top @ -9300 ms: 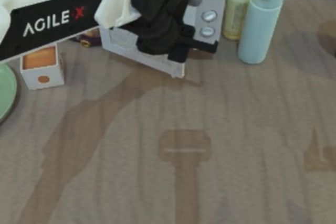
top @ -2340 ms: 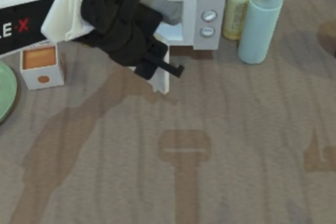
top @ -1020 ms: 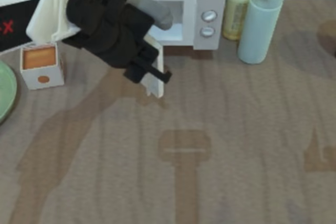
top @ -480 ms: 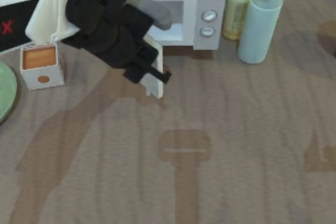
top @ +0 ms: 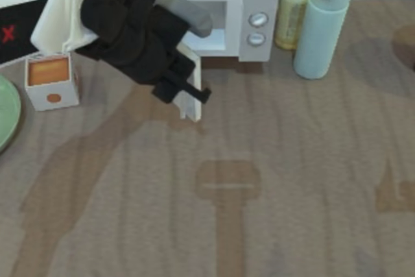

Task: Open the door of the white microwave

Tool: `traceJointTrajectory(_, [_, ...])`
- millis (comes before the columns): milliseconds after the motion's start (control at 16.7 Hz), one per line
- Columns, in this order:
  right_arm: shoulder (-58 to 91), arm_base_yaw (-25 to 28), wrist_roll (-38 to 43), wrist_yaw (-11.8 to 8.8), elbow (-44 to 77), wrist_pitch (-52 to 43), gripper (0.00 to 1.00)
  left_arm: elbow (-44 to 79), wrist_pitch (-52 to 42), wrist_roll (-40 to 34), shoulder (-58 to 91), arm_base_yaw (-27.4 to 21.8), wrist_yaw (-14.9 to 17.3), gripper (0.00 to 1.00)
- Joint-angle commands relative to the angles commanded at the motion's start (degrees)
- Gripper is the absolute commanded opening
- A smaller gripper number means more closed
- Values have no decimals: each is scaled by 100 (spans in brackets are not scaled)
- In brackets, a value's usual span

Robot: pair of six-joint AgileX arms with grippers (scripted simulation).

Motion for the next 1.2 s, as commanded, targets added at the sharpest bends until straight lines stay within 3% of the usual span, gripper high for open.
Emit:
traceJointTrajectory(420, [0,0,0,0,0,0,100,-23,-5,-10,-1,-25,52,0])
traceJointTrajectory(840, [0,0,0,0,0,0,100,-214,-85,677,-188,259,371,0])
traceJointTrajectory(1200, [0,0,0,0,0,0,100,-215,-86,679,-189,260,372,0])
